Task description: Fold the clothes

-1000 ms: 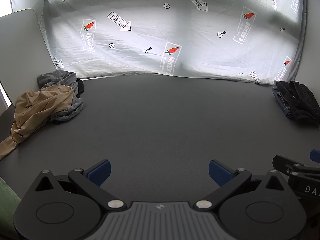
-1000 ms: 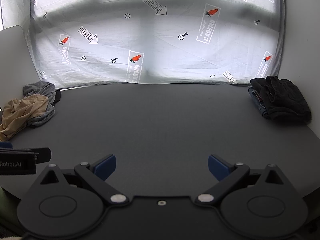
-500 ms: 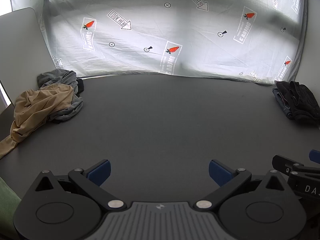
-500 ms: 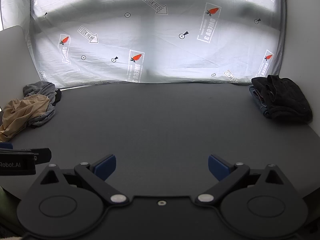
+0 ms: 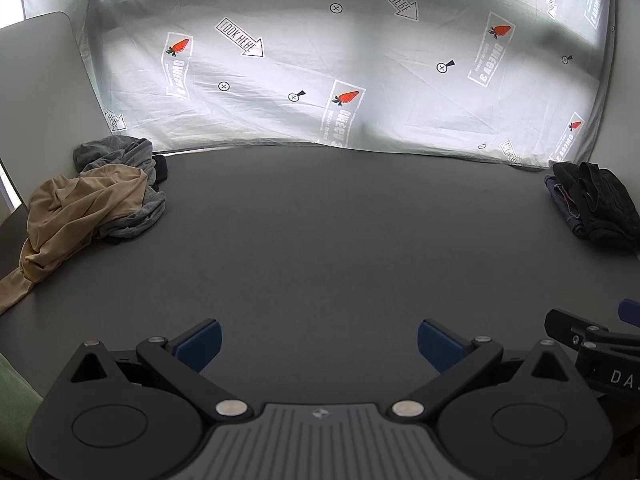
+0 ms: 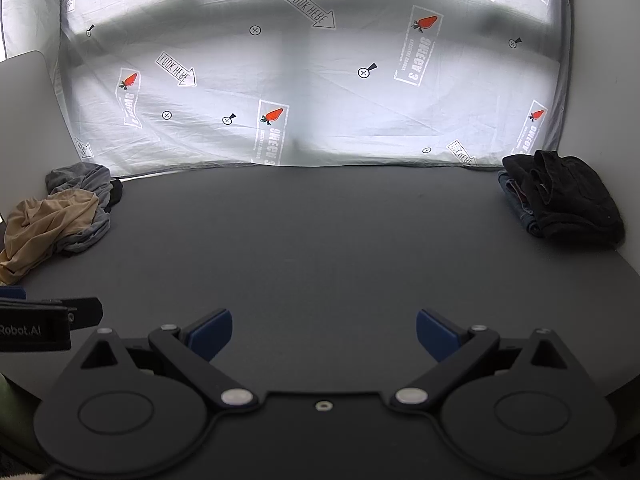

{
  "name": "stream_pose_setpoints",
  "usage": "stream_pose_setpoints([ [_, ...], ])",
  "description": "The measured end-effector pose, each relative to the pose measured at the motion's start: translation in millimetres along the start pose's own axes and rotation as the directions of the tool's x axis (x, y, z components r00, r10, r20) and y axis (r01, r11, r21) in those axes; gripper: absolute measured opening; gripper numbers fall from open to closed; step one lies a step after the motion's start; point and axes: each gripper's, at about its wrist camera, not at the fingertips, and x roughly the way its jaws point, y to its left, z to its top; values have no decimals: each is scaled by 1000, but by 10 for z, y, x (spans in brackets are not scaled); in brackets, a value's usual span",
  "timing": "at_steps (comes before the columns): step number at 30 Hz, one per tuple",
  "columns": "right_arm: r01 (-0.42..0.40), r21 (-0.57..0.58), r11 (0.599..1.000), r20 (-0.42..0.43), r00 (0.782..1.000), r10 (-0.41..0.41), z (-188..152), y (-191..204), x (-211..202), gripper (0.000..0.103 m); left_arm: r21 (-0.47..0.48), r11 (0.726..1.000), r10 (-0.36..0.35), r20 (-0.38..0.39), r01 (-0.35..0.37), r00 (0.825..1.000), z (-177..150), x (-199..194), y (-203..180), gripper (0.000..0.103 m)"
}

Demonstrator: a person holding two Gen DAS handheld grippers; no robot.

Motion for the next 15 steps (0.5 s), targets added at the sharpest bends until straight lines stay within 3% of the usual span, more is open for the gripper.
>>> stream_pose_setpoints([
  [15, 0, 2, 1000, -1, 1000, 0, -1, -45, 62, 100, -12, 1000, 0, -3, 0, 1000, 11, 59, 0, 103],
])
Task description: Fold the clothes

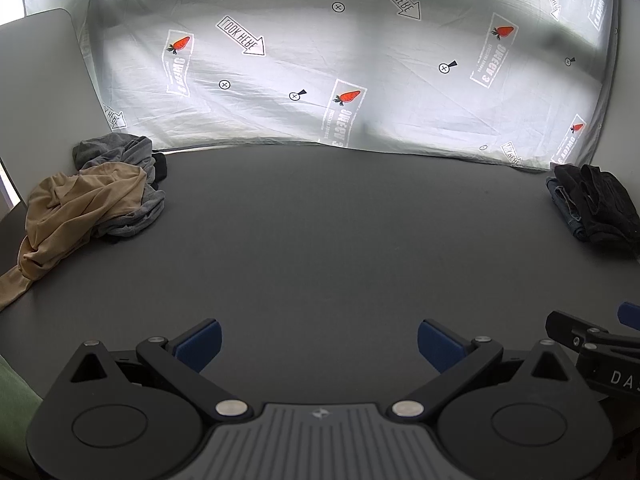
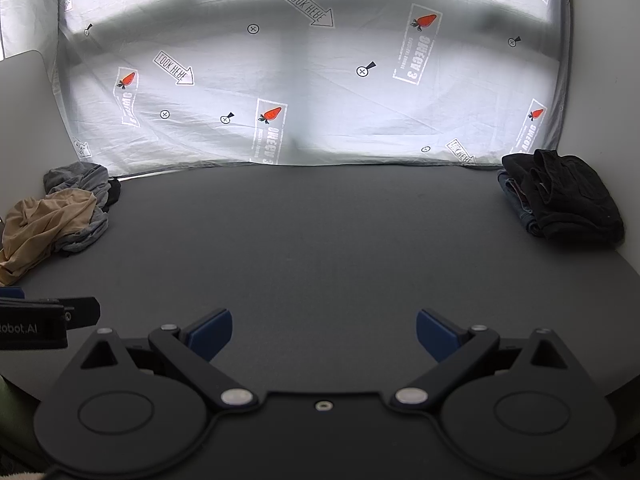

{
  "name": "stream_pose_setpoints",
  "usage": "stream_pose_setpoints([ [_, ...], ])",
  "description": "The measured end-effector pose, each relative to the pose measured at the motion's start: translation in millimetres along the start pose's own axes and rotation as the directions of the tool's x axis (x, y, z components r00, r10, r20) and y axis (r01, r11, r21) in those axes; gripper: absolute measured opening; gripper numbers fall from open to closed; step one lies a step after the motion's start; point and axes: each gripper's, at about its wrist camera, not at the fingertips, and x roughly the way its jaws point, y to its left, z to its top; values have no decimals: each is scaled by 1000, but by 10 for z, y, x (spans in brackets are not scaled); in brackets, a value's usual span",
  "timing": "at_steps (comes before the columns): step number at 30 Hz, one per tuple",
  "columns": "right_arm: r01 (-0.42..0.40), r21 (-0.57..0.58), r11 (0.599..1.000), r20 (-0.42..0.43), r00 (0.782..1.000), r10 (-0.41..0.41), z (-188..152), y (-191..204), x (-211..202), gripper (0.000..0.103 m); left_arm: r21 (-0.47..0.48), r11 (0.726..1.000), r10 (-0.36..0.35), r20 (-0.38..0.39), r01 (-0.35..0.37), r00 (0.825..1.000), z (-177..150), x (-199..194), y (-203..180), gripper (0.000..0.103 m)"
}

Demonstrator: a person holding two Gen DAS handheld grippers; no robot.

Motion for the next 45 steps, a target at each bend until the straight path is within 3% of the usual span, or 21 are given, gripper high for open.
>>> stream_pose_setpoints([
  [4, -10, -7, 1000, -6, 1000, 10, 27, -38, 60, 100, -24, 1000, 6, -3, -6, 1000, 37, 49, -34, 103],
  [8, -14, -26, 1000, -12, 1000, 14, 27, -140, 120, 100, -56, 998, -32, -18, 31, 999, 120, 197, -161, 103],
  [10, -2, -16, 1000, -16, 1000, 2, 47, -274, 188, 100, -31, 998, -50, -32, 49, 998, 157, 302, -319, 103],
  [15, 9, 46, 999, -35, 999, -7, 256, -659, 529, 100, 35, 999, -14, -5, 14, 1000, 405, 460, -688, 103],
  [21, -47, 45, 998, -64, 997, 50, 522, -793, 1007, 100, -133, 991, -45, -90, 33, 995, 788, 753, -714, 103],
  [28, -178, -74, 981, -135, 977, 167, 587, -544, 1532, 99, -137, 985, 89, -145, -109, 985, 876, 942, -574, 103],
  [32, -237, -135, 962, -156, 964, 216, 683, -269, 1739, 94, -198, 968, 122, -156, -152, 980, 944, 1022, -216, 103],
  [37, -296, -208, 932, -157, 951, 267, 879, 300, 1984, 79, -235, 949, 180, -153, -213, 972, 1019, 1178, 420, 103],
  [42, -316, -220, 923, -149, 946, 288, 1152, 1115, 2257, 69, -307, 931, 160, -141, -197, 977, 1148, 1431, 1426, 103],
  [45, -352, -197, 915, -163, 932, 324, 1314, 1687, 2426, 68, -337, 921, 163, -120, -195, 979, 1237, 1609, 2078, 103],
])
